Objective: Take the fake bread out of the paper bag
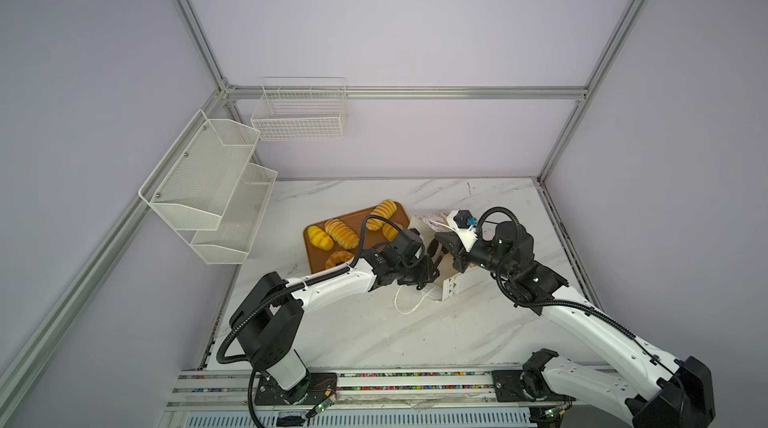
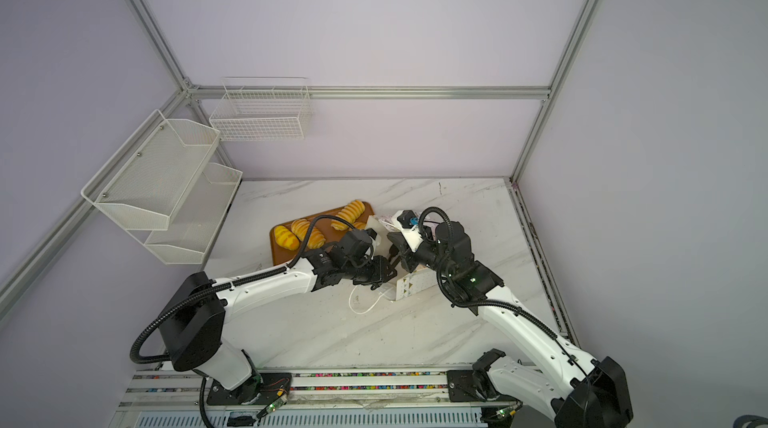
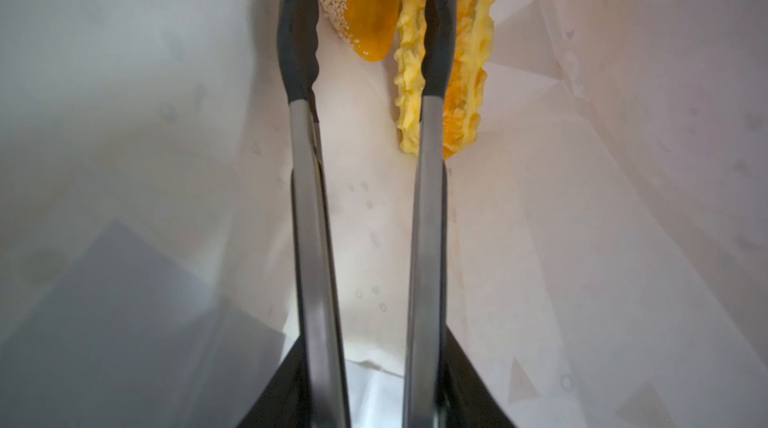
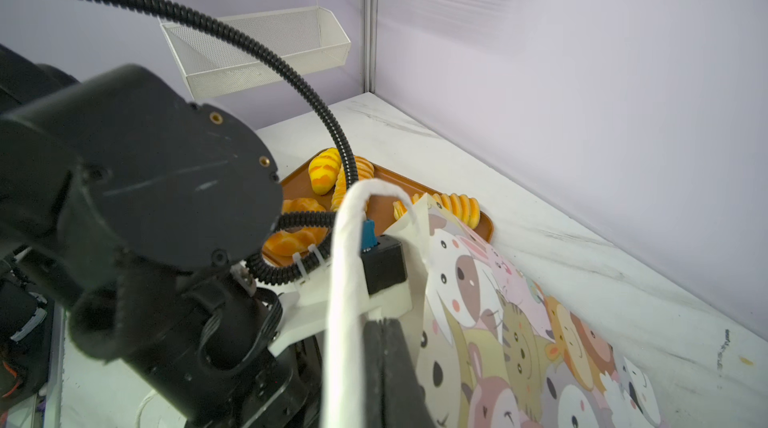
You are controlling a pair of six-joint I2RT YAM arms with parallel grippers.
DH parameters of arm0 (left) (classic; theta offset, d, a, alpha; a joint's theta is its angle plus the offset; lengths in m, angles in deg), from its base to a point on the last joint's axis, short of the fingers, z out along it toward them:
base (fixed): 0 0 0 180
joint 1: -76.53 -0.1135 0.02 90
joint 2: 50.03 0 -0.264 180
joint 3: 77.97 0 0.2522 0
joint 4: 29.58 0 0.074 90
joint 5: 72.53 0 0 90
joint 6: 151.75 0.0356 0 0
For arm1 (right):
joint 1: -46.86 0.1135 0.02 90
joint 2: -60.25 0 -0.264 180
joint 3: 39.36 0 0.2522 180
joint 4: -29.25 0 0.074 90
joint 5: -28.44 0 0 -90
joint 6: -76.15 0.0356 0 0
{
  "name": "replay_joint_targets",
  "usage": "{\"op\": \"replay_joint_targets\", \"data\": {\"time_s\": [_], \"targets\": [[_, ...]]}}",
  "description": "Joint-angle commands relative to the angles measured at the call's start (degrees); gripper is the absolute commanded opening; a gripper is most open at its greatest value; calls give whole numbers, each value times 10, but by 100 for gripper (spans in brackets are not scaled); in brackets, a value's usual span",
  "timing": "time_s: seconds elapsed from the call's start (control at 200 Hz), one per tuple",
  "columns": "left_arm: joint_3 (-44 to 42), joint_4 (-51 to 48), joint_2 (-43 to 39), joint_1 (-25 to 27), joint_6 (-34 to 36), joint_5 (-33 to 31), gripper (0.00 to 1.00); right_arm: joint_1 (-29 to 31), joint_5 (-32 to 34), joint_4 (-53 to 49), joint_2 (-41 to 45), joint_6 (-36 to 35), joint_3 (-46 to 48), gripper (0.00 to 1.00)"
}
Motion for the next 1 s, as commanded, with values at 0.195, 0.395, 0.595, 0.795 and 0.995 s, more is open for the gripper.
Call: {"op": "replay_joint_targets", "data": {"time_s": [0.195, 0.395, 0.595, 0.795, 0.995], "targets": [[30, 33, -19, -3, -5, 8, 44, 2, -13, 25, 27, -61, 21, 0], [51, 27, 5, -5, -8, 7, 45, 2, -21, 33, 21, -64, 17, 0], [81, 35, 39, -10, -6, 21, 46, 2, -32, 41, 15, -63, 15, 0], [113, 39, 66, -14, 3, 34, 46, 2, -39, 40, 13, -67, 14, 0], [134, 37, 85, -18, 9, 38, 46, 2, -52, 36, -2, -64, 3, 0]]}}
